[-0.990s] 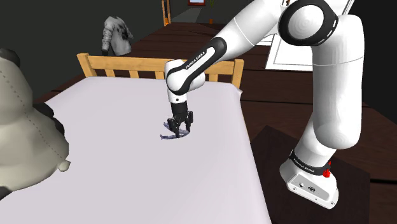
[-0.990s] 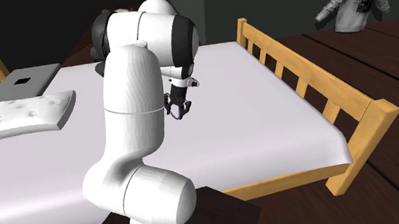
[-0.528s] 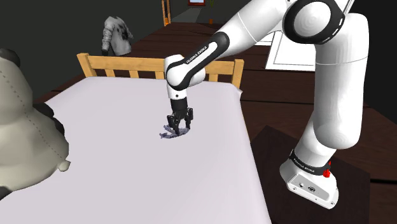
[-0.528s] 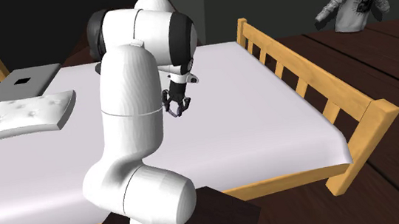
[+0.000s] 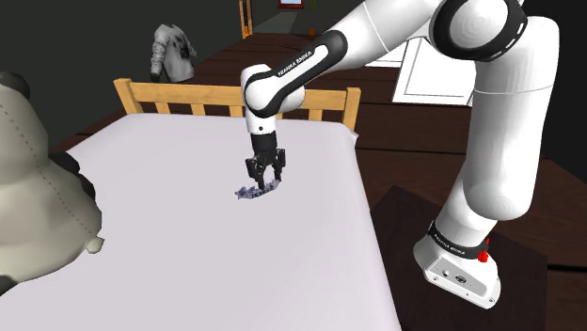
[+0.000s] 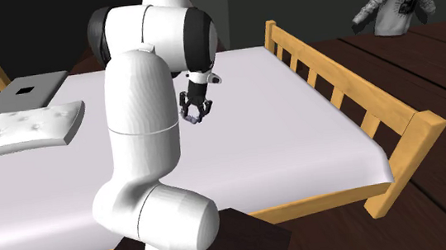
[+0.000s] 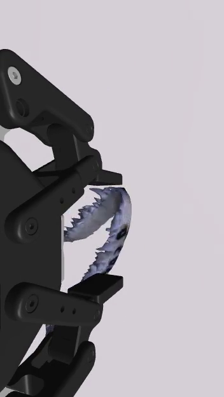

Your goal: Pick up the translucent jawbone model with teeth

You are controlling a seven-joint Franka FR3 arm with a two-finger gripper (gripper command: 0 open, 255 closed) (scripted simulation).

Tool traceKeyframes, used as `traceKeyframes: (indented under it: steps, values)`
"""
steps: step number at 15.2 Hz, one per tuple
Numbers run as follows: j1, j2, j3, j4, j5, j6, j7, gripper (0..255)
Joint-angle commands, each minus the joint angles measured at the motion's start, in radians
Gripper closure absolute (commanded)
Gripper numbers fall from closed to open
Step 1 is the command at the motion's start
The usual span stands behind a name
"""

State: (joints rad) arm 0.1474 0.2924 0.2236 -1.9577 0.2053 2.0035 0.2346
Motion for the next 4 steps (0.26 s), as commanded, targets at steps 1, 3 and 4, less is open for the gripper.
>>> traceKeyframes:
  steps: [1, 3, 4]
  values:
    - [-0.002, -0.013, 0.0, 0.01, 0.001, -0.023, 0.002, 255]
    - [-0.002, -0.021, 0.0, 0.015, 0.001, -0.036, 0.004, 255]
    - [-0.002, -0.021, 0.0, 0.015, 0.001, -0.036, 0.004, 255]
